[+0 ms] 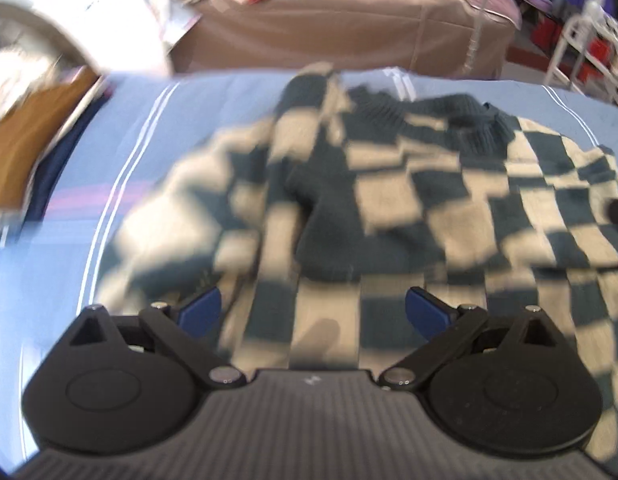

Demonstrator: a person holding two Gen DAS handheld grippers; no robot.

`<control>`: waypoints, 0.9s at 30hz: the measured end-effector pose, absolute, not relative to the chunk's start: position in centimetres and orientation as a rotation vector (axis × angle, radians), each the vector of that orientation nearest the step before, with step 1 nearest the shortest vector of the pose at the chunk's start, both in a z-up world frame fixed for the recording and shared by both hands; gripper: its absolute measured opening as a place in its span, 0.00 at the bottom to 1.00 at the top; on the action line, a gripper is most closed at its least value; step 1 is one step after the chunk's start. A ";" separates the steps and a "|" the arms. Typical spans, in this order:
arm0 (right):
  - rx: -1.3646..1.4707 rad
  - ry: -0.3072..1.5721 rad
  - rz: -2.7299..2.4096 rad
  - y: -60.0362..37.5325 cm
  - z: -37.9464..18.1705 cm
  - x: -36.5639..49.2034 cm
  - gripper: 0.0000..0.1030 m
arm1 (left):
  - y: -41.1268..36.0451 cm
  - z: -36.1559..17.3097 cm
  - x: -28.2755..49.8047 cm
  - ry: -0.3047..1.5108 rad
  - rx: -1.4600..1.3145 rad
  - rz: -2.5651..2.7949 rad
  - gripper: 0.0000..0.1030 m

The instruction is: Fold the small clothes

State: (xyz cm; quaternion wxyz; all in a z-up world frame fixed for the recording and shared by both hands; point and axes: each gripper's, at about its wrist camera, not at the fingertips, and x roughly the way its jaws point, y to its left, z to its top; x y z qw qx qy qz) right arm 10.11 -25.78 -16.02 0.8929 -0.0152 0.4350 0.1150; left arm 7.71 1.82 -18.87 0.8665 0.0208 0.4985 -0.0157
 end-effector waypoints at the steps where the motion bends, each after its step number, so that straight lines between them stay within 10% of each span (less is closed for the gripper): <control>1: -0.042 0.899 0.327 -23.8 -15.5 9.8 1.00 | 2.6 -18.9 6.0 1.059 0.018 -0.008 0.97; 27: -0.756 1.025 1.091 11.3 -21.1 5.1 0.64 | 9.8 -22.3 -7.6 1.218 -0.123 0.055 0.97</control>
